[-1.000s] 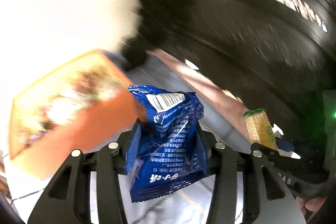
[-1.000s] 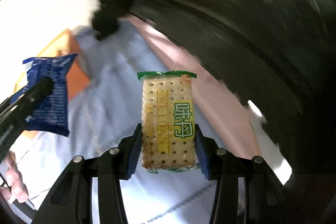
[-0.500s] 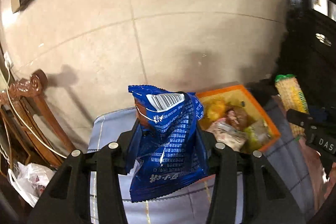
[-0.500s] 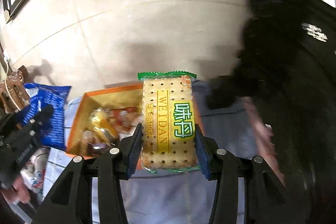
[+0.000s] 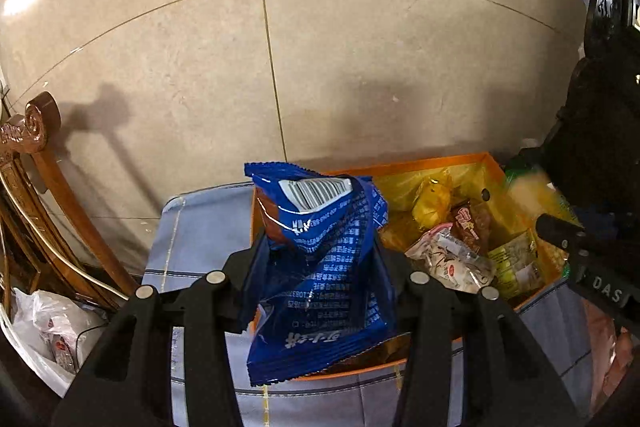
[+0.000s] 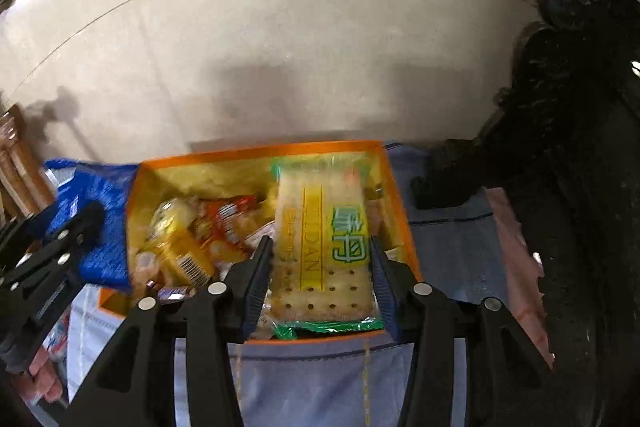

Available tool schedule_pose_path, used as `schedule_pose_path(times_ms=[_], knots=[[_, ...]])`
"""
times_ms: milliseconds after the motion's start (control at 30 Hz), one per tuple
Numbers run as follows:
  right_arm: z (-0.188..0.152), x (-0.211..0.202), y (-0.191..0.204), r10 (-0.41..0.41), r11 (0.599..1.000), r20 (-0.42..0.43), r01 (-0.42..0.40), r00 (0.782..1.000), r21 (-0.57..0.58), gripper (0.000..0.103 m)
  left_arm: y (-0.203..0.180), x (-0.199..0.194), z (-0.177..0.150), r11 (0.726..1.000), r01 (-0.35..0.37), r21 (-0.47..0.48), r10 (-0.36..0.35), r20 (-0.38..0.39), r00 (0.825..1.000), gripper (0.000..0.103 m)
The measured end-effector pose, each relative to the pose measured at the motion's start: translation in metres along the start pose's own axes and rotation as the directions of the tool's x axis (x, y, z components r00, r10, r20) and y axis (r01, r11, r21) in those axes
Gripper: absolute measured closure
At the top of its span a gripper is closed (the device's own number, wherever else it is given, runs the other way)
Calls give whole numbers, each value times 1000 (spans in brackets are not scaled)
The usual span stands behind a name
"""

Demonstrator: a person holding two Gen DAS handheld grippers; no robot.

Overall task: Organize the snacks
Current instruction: 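Carry the blue bag into the orange box while the right tool carries the cracker pack, then open both tools and hold them above the filled orange box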

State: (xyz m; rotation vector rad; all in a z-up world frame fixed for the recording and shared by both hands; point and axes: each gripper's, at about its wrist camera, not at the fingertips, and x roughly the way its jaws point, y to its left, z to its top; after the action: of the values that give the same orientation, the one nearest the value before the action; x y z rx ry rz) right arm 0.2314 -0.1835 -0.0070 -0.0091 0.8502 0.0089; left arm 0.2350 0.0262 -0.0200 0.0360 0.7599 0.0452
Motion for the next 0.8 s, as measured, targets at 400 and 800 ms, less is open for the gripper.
schedule_pose_path(times_ms=[400,800], knots=[[4,-19,1,-23,1000,37,23,999,2,4,-17,-30,9,999,22,48,-28,117,993,4],[3,-24,-4,-41,999,42,41,998,5,4,-15,-29,6,999,18,40,-21,86,996,4]])
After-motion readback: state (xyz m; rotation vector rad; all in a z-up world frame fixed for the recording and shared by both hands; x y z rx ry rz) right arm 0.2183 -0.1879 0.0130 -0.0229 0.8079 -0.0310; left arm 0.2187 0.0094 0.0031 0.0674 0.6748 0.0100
